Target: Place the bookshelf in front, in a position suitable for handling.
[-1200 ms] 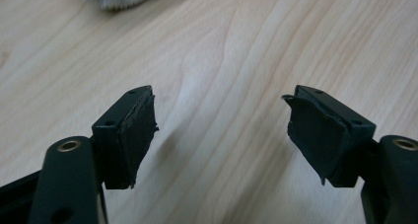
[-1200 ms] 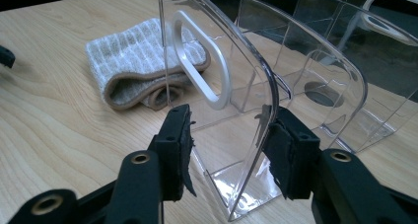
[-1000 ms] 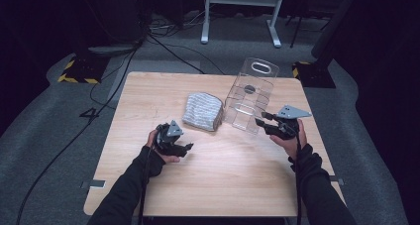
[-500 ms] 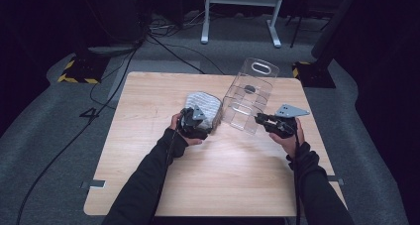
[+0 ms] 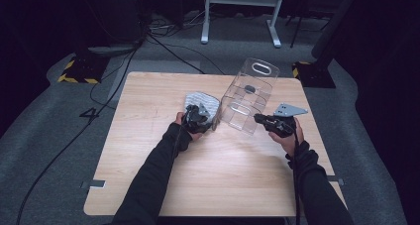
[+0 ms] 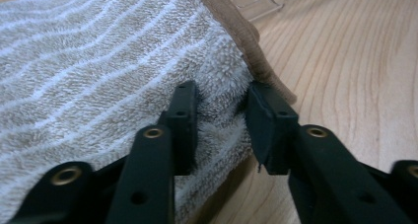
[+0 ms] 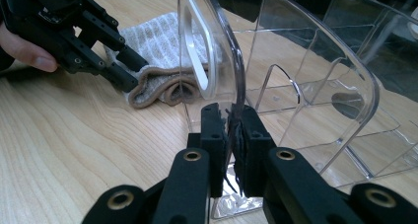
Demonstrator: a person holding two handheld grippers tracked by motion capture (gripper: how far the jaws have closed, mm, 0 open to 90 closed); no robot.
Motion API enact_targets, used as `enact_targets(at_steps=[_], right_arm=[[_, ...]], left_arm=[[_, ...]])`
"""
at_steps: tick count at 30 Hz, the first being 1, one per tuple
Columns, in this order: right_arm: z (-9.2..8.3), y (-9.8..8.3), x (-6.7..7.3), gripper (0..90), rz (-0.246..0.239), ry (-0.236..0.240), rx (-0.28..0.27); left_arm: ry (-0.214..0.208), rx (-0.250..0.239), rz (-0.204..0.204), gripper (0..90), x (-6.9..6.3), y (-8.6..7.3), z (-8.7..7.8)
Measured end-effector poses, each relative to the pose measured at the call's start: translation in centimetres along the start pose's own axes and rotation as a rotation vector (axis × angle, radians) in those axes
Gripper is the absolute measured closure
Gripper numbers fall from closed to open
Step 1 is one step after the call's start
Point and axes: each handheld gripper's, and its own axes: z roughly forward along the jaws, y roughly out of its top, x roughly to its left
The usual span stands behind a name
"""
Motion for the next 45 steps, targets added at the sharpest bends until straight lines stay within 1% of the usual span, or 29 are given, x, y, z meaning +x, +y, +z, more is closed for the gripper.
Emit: enact_targets(at_steps=[2,3,4,5,7,8,9,10,11,12,13,14,15,16,18,19,21,23,25,26,28,31,33,34,35,36,41,43,45], right_arm=[[0.0,-0.1,0.0,85.3,0.002,0.022,-0.007],[0.0,-0.1,0.1,85.5,0.004,0.028,-0.010],[-0.1,0.0,0.2,85.7,0.001,0.029,-0.006],[-0.1,0.0,0.3,85.9,-0.005,0.028,-0.004],[-0.1,0.1,0.6,86.3,-0.012,0.025,0.001],[-0.2,0.1,0.8,86.5,-0.009,0.029,0.003],[-0.3,0.0,1.1,86.8,-0.002,0.033,0.001],[-0.3,0.0,1.1,86.8,-0.002,0.033,0.001],[-0.3,0.1,1.3,86.7,-0.007,0.029,0.002],[-0.4,0.1,1.5,86.8,-0.011,0.028,0.006],[-0.4,0.1,1.7,86.9,-0.018,0.031,0.006],[-0.6,0.1,1.9,86.9,-0.023,0.036,0.008],[-0.7,0.1,2.1,86.8,-0.027,0.037,0.011],[-0.8,0.1,2.4,86.7,-0.030,0.034,0.015],[-0.9,0.1,2.9,86.7,-0.032,0.027,0.021],[-1.0,0.1,3.1,86.7,-0.034,0.022,0.024],[-1.0,0.2,3.5,86.6,-0.034,0.013,0.027],[-1.0,0.2,3.9,86.5,-0.034,0.005,0.027],[-1.0,0.3,4.3,86.5,-0.038,-0.014,0.031],[-1.0,0.3,4.4,86.6,-0.032,-0.008,0.032],[-0.9,0.4,4.7,86.5,-0.038,0.002,0.031],[-0.8,0.6,5.4,86.1,-0.049,-0.003,0.039],[-0.7,0.7,5.8,86.0,-0.049,-0.004,0.038],[-0.6,0.7,6.0,85.9,-0.052,-0.009,0.038],[-0.6,0.8,6.2,85.9,-0.053,-0.011,0.039],[-0.5,0.8,6.4,85.9,-0.051,-0.012,0.037],[-0.6,0.8,7.2,85.7,-0.047,-0.001,0.031],[-0.6,0.8,7.8,85.3,-0.051,0.013,0.027],[-0.5,0.9,8.4,85.0,-0.058,0.020,0.024]], left_arm=[[-0.007,0.005,-0.002,74.0,0.0,0.0,-0.1],[-0.006,0.010,0.002,74.1,0.0,0.0,-0.2],[-0.010,0.010,-0.007,74.0,-0.2,0.0,-0.2],[-0.012,0.019,0.001,73.1,-0.4,-0.1,-0.3],[-0.005,0.033,0.043,72.1,-0.9,-0.1,-0.5],[-0.007,0.038,0.056,72.0,-1.2,-0.2,-0.7],[-0.012,0.037,0.069,72.1,-1.5,-0.5,-1.0],[-0.012,0.037,0.069,72.4,-1.5,-0.5,-1.0],[-0.011,0.034,0.079,72.4,-1.8,-0.8,-1.2],[-0.004,0.025,0.099,73.5,-2.2,-1.1,-1.4],[0.009,0.018,0.138,74.0,-2.7,-1.6,-1.6],[0.008,0.013,0.157,74.6,-3.1,-1.9,-1.9],[-0.011,0.009,0.152,74.6,-3.5,-2.2,-2.3],[-0.031,0.008,0.155,74.7,-3.8,-2.5,-2.6],[-0.046,0.012,0.177,74.7,-4.6,-3.1,-3.3],[-0.055,0.017,0.178,74.7,-5.0,-3.3,-3.7],[-0.070,0.020,0.197,74.6,-5.8,-3.8,-4.3],[-0.091,0.028,0.210,74.6,-6.5,-4.3,-5.0],[-0.114,0.032,0.231,74.6,-7.6,-4.9,-5.7],[-0.123,0.032,0.234,74.6,-8.0,-5.1,-6.0],[-0.139,0.028,0.238,74.6,-8.8,-5.6,-6.6],[-0.161,0.017,0.239,74.6,-10.0,-6.3,-7.2],[-0.170,0.008,0.237,74.6,-10.5,-6.7,-7.5],[-0.173,0.006,0.242,74.6,-10.8,-6.9,-7.7],[-0.174,-0.002,0.235,74.5,-11.0,-7.1,-7.8],[-0.172,-0.009,0.223,74.5,-11.2,-7.2,-7.9],[-0.160,-0.016,0.205,74.4,-11.6,-7.7,-8.2],[-0.155,-0.022,0.209,74.2,-11.6,-7.8,-8.3],[-0.160,-0.034,0.200,74.2,-11.6,-8.0,-8.3]])
